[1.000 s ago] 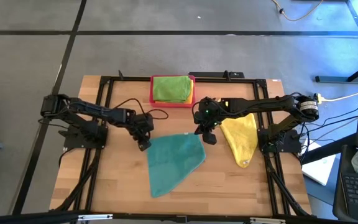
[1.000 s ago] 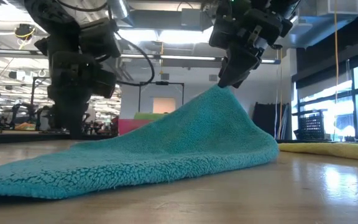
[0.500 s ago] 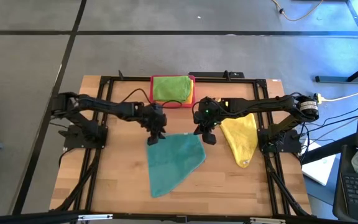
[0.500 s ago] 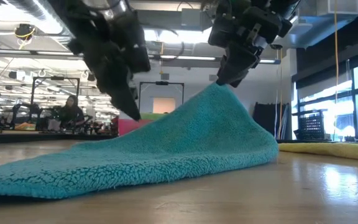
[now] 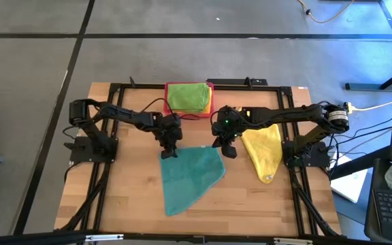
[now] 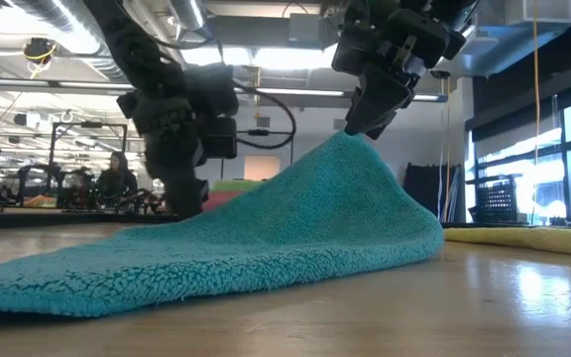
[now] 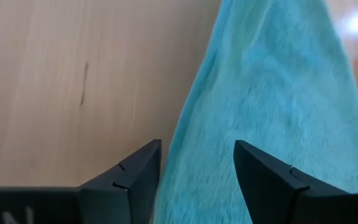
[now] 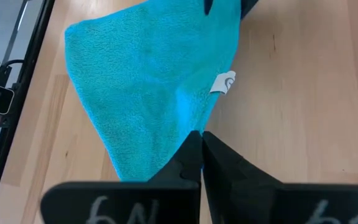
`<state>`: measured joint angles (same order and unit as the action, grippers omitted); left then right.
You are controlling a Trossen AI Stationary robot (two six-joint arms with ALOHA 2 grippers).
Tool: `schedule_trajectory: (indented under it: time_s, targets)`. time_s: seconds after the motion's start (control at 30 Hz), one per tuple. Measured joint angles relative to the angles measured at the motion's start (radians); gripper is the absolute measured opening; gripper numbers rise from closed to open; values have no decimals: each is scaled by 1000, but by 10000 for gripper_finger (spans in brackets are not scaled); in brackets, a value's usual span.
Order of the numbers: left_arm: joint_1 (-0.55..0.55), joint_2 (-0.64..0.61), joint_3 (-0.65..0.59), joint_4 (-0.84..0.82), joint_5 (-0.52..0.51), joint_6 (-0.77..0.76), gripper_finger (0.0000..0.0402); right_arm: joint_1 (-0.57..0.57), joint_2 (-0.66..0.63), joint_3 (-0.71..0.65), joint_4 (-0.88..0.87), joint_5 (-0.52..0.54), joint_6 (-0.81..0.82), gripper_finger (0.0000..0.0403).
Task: Fold microfiber towels
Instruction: Fold the blue microfiber cloth
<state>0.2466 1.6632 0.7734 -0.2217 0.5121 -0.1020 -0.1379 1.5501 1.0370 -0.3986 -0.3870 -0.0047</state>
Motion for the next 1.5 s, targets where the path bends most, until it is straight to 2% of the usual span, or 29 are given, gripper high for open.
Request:
schedule_trajectory:
  time_s: [0.17, 0.43, 0.7, 1.03, 1.17, 1.37, 1.5]
  targets:
    - [23, -20, -1, -127, 36, 14, 188, 0, 0, 0, -9, -1, -12, 6]
    - [30, -22, -1, -230, 93, 75, 176, 0, 0, 0, -19, -2, -25, 6]
    - [31, -22, -1, -324, 70, 117, 176, 0, 0, 0, -21, -6, -25, 6]
    - [30, -23, -1, -333, 9, 112, 171, 0, 0, 0, -26, -6, -23, 6]
    - [30, -23, -1, -340, -10, 82, 132, 0, 0, 0, -27, -6, -23, 6]
    - [30, -23, -1, -349, -28, 25, 19, 0, 0, 0, -27, -6, -23, 6]
    - [23, -23, -1, -350, -28, -3, 6, 0, 0, 0, -27, -6, -23, 6]
